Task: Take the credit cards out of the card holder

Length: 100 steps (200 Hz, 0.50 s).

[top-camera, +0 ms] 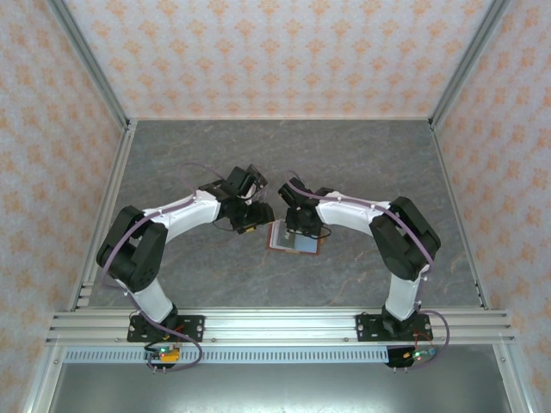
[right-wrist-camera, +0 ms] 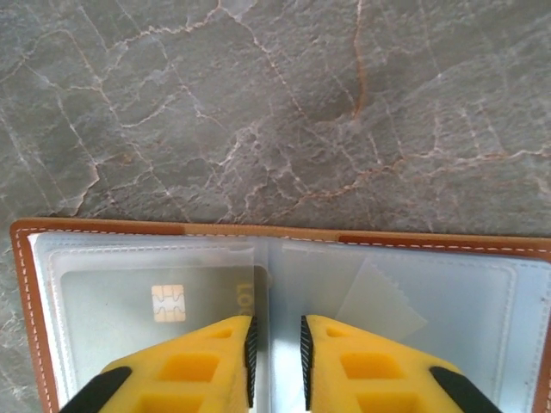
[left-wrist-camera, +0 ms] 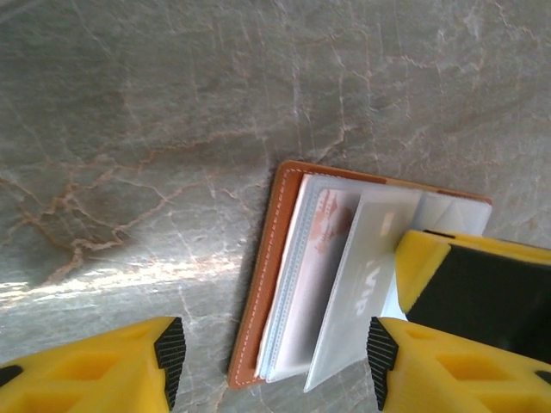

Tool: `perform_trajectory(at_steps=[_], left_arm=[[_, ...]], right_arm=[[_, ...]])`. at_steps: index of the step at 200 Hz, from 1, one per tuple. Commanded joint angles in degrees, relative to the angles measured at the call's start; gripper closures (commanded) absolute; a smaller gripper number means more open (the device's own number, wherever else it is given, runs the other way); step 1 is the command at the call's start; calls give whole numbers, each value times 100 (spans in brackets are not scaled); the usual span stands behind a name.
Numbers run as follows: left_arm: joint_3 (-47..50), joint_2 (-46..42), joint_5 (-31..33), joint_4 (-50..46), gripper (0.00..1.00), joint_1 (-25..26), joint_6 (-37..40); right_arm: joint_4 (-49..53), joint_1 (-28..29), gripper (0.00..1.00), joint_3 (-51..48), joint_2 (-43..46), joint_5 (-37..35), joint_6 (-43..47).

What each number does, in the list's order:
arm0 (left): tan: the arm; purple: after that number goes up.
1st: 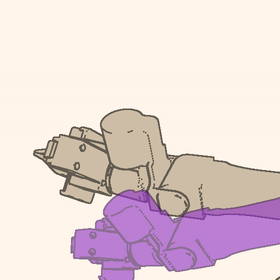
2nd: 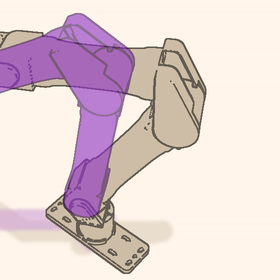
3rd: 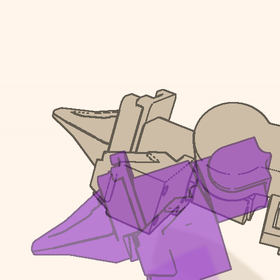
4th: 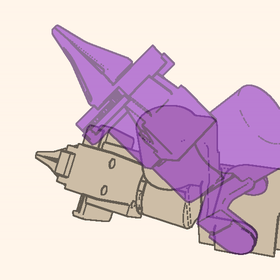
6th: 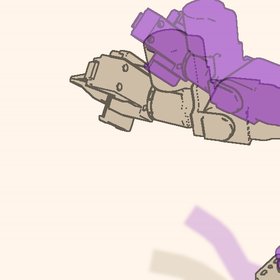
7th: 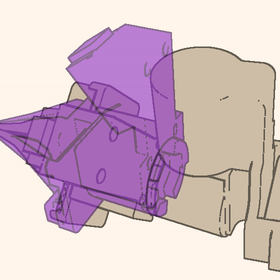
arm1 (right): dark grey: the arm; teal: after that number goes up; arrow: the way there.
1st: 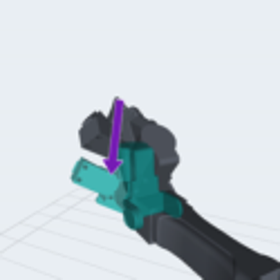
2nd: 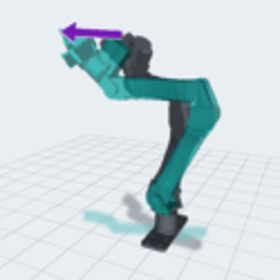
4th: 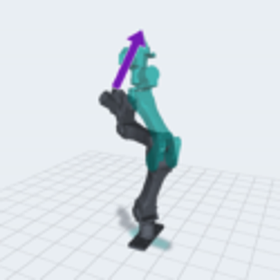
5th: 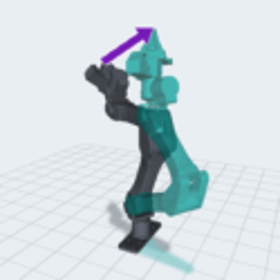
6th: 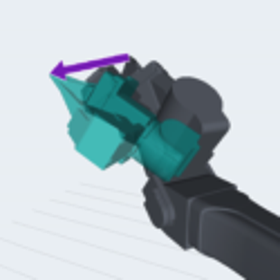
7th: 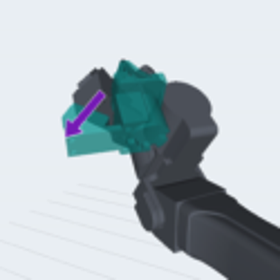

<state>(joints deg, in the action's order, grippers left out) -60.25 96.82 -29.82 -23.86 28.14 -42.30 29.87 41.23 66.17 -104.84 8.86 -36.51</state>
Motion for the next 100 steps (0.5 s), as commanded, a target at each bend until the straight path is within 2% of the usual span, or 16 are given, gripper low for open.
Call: perform_trajectory(at_steps=[1,51,100], left_arm=[[127,120,-488,290,42,45,42],[159,309,-975,553,55,99,67],[139,461,-1094,679,58,201,79]], right_arm=[[176,25,79,-119,-94,-262,82],[30,25,79,-234,-73,-218,39],[-53,25,80,-284,-56,-150,56]])
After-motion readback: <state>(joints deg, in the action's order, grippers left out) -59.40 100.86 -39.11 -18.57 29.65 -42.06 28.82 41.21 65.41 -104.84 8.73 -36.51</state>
